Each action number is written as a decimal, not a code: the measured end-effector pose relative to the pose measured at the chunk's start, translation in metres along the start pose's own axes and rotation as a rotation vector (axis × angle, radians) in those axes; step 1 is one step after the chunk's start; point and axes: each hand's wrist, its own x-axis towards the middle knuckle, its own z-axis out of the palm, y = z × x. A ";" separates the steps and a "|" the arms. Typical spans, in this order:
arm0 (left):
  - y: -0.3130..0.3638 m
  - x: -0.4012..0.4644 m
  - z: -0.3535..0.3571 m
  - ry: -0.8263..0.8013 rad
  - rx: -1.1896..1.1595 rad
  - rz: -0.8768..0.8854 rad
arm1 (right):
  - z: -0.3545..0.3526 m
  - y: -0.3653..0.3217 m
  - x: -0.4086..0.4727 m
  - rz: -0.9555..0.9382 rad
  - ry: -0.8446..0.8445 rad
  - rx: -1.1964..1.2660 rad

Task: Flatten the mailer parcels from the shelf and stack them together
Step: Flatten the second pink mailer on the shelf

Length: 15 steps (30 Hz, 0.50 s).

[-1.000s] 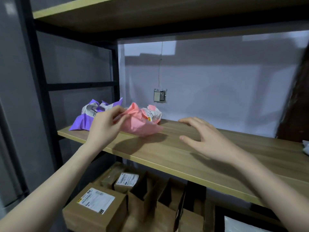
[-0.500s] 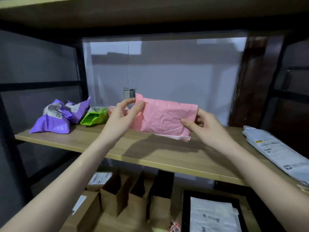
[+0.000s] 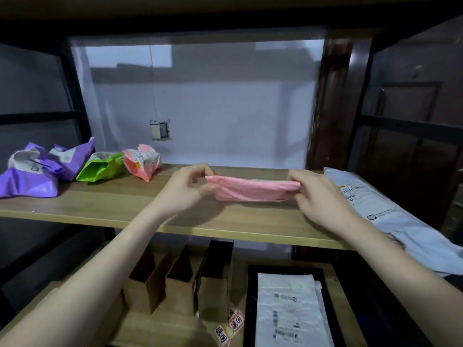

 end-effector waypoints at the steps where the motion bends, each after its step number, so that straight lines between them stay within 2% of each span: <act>1: -0.003 -0.004 0.002 -0.065 0.059 0.003 | 0.003 0.005 -0.006 0.004 -0.064 0.001; 3: -0.003 -0.010 0.003 -0.155 0.144 0.008 | 0.005 0.014 -0.017 0.010 -0.180 0.036; 5: 0.003 -0.012 0.003 -0.156 0.186 0.013 | 0.002 0.018 -0.021 0.047 -0.222 0.074; 10: 0.031 0.003 0.014 0.064 0.185 0.000 | -0.008 0.001 -0.009 0.039 -0.078 0.133; 12: 0.042 0.015 0.028 -0.021 0.255 0.010 | 0.003 -0.006 0.004 0.025 -0.118 0.119; 15: 0.046 0.020 0.053 -0.304 0.404 0.015 | 0.026 -0.012 0.015 0.002 -0.296 0.101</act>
